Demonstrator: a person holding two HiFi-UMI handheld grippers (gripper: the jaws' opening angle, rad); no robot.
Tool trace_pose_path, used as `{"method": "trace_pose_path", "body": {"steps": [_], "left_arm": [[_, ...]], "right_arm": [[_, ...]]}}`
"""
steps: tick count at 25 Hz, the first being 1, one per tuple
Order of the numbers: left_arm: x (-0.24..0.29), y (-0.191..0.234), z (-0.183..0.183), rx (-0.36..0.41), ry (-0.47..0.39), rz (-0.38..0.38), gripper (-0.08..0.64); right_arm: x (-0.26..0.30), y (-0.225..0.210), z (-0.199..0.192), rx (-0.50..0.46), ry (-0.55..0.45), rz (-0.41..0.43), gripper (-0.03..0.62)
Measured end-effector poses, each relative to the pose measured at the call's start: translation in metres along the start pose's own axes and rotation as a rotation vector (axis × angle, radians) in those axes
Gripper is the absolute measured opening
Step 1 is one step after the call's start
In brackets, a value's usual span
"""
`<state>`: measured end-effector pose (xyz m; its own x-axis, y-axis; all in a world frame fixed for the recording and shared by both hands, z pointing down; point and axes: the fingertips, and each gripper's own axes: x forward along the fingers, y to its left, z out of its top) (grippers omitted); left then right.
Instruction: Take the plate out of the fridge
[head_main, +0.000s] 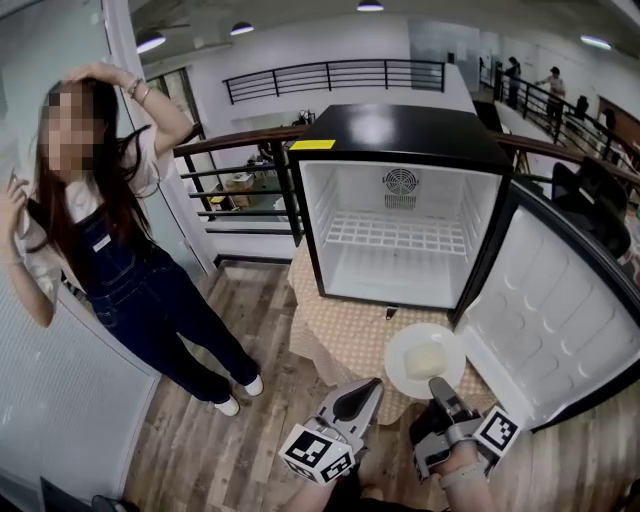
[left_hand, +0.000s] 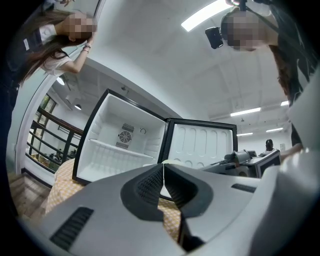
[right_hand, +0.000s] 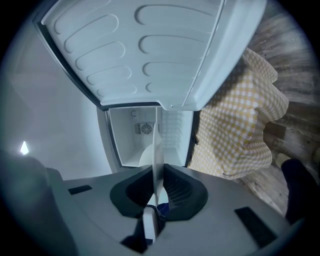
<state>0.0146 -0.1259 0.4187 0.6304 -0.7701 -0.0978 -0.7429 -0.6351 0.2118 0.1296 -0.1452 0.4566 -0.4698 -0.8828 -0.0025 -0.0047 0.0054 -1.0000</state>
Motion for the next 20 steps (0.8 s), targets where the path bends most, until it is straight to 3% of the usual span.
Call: {"method": "trace_pose_path", "body": {"steps": [20], "left_arm": [[-0.03, -0.029, -0.005, 0.022, 0.006, 0.014, 0.012]], "right_arm": [[-0.036, -0.014, -0.024, 0.014, 0.038, -0.019, 0.057]]}}
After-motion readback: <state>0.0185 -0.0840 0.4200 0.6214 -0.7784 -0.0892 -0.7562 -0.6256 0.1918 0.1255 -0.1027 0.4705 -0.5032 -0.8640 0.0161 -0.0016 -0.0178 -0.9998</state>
